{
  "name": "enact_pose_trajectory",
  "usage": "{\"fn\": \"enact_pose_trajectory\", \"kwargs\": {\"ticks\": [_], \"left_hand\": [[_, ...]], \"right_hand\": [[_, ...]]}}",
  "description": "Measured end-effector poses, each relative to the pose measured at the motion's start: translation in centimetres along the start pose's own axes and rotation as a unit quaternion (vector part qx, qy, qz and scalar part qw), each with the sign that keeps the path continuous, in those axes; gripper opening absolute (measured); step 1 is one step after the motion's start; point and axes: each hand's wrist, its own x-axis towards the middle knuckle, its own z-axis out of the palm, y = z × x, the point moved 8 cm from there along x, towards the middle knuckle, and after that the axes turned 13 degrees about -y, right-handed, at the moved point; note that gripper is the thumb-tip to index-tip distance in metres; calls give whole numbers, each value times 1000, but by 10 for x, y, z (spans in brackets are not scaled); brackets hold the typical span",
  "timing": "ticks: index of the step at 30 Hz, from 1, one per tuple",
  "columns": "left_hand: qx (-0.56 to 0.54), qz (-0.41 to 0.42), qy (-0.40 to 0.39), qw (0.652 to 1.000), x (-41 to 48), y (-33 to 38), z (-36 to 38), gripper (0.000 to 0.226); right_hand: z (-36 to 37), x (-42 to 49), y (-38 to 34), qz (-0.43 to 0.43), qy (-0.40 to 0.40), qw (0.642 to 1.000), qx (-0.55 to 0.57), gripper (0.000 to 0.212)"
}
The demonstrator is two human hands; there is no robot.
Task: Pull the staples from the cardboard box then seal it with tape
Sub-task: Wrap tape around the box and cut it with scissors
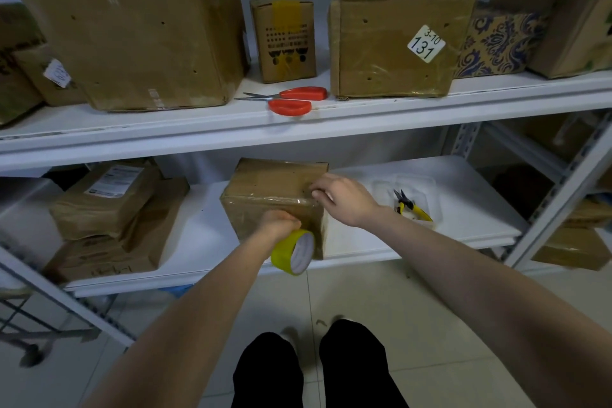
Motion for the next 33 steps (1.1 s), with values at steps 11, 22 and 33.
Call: {"fn": "enact_pose_trajectory", "kwargs": {"ticks": [11,22,33], "left_hand": [[-23,-1,40,999,12,-5,0,34],[109,-44,21,993,7,1,-1,46],[-80,-66,-12,995,9,-17,2,57]], "right_hand": [[-145,-49,-97,-106,411,903,-64,20],[-160,26,-79,195,21,981,9,51],[-175,2,-100,139,87,984,-71,46]]}}
